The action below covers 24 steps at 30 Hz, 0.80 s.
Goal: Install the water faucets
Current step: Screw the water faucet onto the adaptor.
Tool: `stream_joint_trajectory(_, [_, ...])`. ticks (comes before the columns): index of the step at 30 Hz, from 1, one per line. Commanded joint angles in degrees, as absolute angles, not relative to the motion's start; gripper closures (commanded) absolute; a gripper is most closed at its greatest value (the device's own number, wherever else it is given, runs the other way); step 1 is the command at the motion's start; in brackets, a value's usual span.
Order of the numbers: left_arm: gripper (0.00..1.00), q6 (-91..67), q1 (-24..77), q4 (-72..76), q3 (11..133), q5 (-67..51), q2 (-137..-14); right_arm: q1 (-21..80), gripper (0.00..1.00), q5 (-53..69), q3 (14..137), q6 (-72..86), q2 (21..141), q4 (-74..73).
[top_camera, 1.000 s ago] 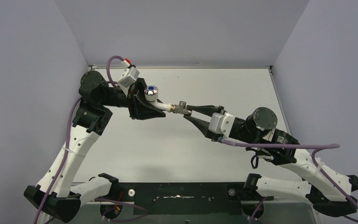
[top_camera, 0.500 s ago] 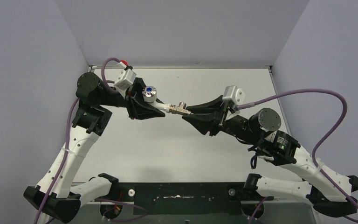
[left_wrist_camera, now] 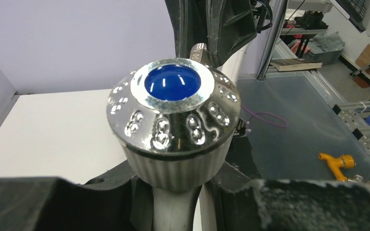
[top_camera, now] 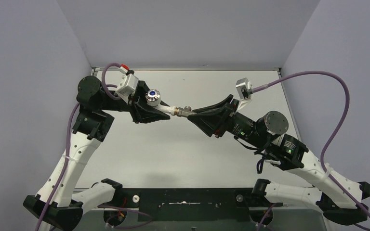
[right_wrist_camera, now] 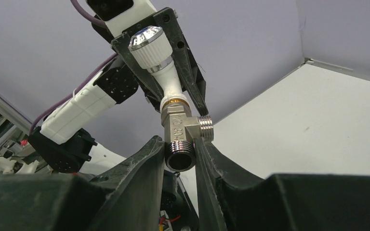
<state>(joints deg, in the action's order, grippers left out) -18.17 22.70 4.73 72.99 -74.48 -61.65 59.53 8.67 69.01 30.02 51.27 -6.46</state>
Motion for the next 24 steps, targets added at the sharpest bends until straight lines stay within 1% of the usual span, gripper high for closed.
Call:
stream_joint_trajectory(1, [1.00,-15.61,22.59,6.11,75.30,-71.80,-59.82,58.74,0.68,4.37,68.22,33.40,50.52,-4.10])
stream_joint_trajectory(3, [1.00,-15.44,22.59,5.99,75.05,-71.76,-59.81,58.71,0.61,4.19,66.80,31.83,49.20,-1.80])
stream_joint_trajectory(9, [1.00,-15.31,22.59,5.42,74.71,-70.91,-59.30,58.74,0.49,4.73,63.25,29.00,44.71,4.23])
stream_joint_trajectory(12, [1.00,-15.40,22.59,5.19,74.61,-70.61,-59.68,58.71,0.47,5.83,62.85,24.94,43.09,5.34])
stream_joint_trajectory(17, [1.00,-18.00,22.59,5.49,74.27,-70.80,-60.37,58.77,0.45,7.85,65.36,11.22,41.80,1.19])
stream_joint_trajectory(21, [1.00,-19.69,22.59,6.26,73.54,-69.98,-59.51,58.74,0.44,11.94,68.10,-1.86,41.60,-1.73])
stream_joint_trajectory(24, [1.00,-21.05,22.59,6.42,73.24,-70.34,-60.01,58.80,0.39,16.66,69.42,-14.43,42.38,-4.04])
